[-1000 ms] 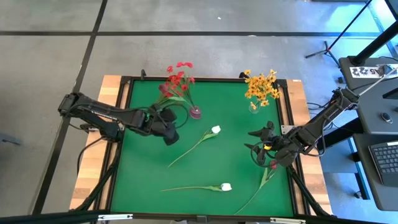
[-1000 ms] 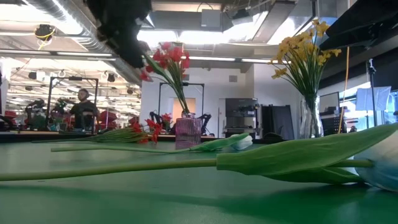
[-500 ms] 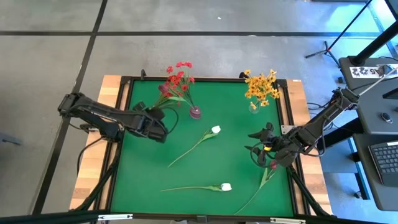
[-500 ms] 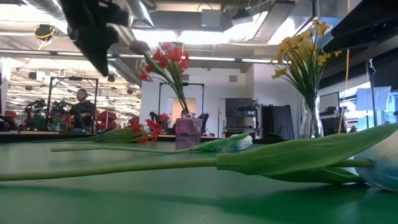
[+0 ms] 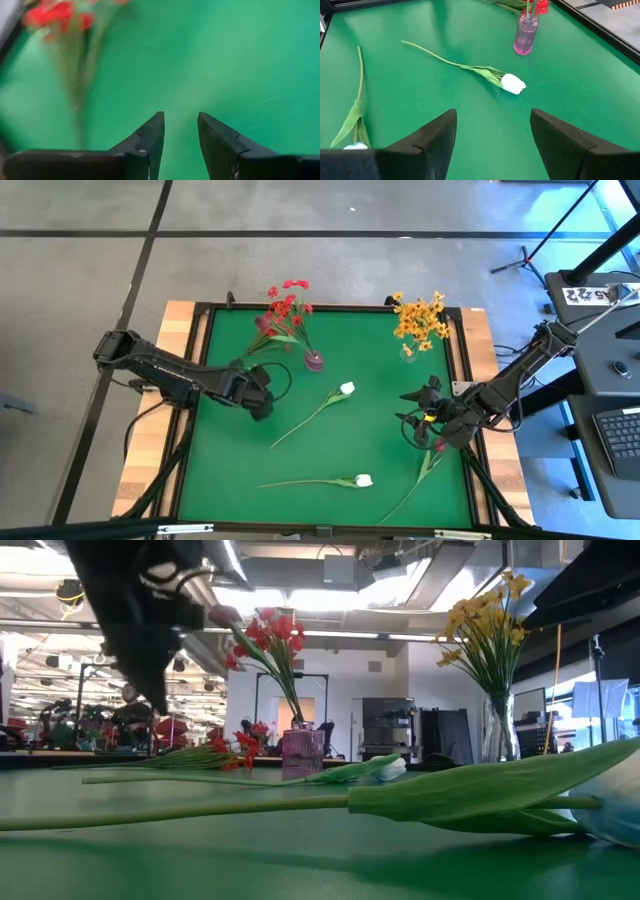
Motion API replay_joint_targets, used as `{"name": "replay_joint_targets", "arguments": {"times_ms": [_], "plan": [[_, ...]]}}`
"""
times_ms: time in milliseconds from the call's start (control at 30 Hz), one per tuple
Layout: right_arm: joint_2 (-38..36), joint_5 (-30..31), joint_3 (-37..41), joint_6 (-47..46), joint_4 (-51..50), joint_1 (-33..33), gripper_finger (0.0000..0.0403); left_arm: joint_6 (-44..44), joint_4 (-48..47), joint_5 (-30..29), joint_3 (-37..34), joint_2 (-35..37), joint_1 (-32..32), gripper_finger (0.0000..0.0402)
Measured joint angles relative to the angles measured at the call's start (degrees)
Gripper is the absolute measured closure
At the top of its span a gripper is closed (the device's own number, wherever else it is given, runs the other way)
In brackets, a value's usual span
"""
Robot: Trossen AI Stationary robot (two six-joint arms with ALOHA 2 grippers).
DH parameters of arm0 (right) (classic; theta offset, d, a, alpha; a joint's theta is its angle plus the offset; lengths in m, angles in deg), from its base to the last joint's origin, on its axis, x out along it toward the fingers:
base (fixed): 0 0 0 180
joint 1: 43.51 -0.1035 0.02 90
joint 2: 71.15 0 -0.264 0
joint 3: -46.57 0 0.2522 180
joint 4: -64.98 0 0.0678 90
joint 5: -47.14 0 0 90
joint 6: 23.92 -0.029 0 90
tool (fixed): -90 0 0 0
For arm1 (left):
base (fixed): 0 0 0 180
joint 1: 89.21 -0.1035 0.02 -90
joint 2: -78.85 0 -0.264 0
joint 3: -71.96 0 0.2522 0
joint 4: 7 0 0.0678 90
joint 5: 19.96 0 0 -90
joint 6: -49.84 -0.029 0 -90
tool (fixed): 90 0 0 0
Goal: Sort flowers into vase by color
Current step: Put the red tulip into the pink vase
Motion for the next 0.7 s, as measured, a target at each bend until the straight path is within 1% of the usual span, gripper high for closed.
{"name": "replay_joint_targets", "arguments": {"times_ms": [100,167,233,333,433,533,700], "plan": [[-0.01,-0.72,0.00,-0.02,0.00,0.00,0.0150,-1.64,7.53,2.81,0.00,0.00,1.80,0.0287],[-0.02,-4.35,0.00,-0.06,0.00,0.00,0.0150,-2.45,10.95,5.05,0.00,0.02,3.17,0.0286],[-0.02,-10.96,0.00,-0.11,0.56,0.00,0.0150,-2.46,13.14,5.78,0.00,0.02,4.88,0.0286],[0.61,-22.18,0.00,-0.05,4.95,-0.07,0.0150,-2.46,15.28,5.81,0.00,0.02,7.61,0.0286],[2.52,-30.31,0.00,1.63,9.86,-0.09,0.0150,-2.40,16.97,5.64,0.00,0.02,9.50,0.0286],[6.45,-35.91,-0.11,3.76,13.46,-0.09,0.0150,-2.16,19.17,5.14,-0.02,0.02,10.73,0.0286],[16.55,-43.14,-0.09,4.49,13.56,-0.17,0.0150,-3.03,21.59,4.94,-0.02,0.02,11.64,0.0285]]}}
